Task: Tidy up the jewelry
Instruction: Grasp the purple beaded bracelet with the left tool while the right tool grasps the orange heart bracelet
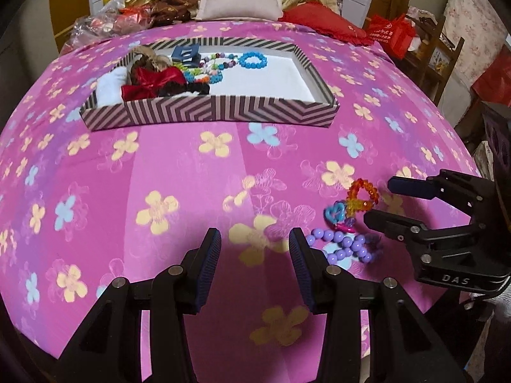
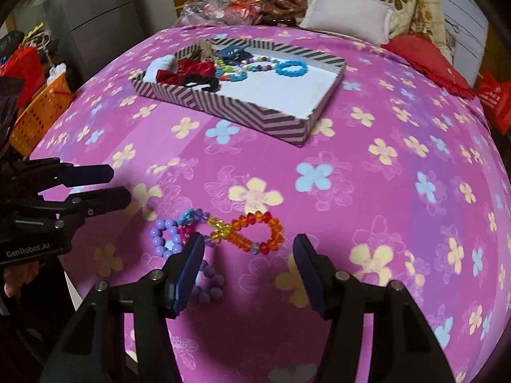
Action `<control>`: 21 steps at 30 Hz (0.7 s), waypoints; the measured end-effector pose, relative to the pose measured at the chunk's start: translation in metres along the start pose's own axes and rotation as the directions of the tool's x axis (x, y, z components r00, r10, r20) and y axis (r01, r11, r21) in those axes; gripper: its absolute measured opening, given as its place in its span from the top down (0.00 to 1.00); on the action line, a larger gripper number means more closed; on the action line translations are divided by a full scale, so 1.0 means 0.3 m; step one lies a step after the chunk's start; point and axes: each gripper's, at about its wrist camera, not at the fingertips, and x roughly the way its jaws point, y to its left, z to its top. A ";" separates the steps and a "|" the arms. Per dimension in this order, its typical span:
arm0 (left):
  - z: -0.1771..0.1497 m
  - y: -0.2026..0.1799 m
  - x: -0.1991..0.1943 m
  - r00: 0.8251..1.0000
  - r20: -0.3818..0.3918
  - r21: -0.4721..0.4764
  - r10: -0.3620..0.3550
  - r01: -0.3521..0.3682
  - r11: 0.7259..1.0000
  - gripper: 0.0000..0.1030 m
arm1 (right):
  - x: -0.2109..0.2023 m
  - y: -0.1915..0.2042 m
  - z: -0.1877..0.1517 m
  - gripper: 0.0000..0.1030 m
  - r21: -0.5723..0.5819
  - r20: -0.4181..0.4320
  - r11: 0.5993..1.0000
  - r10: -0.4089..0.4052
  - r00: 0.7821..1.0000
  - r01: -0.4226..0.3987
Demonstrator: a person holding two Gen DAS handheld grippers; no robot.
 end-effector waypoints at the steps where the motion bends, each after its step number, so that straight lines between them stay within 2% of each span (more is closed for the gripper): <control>1: -0.002 0.002 0.000 1.000 0.000 -0.003 0.000 0.000 1.000 0.57 | 0.010 0.002 0.004 0.44 -0.008 -0.006 1.000 -0.005 1.000 0.005; 5: 0.000 0.011 -0.004 1.000 0.004 -0.012 -0.003 0.003 1.000 0.57 | 0.049 -0.003 0.020 0.51 -0.010 -0.018 1.000 -0.019 1.000 0.019; 11: 0.008 0.008 -0.006 1.000 0.009 -0.015 -0.011 0.011 1.000 0.57 | 0.113 -0.045 0.105 0.51 0.035 -0.009 0.999 -0.028 1.000 0.028; 17: 0.001 -0.010 0.009 0.999 -0.006 0.004 -0.050 0.050 0.999 0.57 | 0.137 -0.055 0.136 0.52 0.020 -0.007 0.999 -0.031 1.000 0.031; 18: -0.001 -0.017 0.015 0.998 -0.010 0.011 -0.057 0.057 0.998 0.57 | 0.137 -0.056 0.136 0.54 0.015 -0.006 0.999 -0.031 1.000 0.031; 20: -0.004 -0.033 0.023 0.997 -0.020 0.028 -0.077 0.077 0.997 0.57 | 0.135 -0.057 0.134 0.65 0.005 -0.001 0.999 -0.034 0.999 0.034; 21: -0.005 -0.043 0.027 0.996 -0.025 0.038 -0.089 0.090 0.995 0.57 | 0.133 -0.058 0.133 0.75 0.002 0.001 1.000 -0.031 1.000 0.031</control>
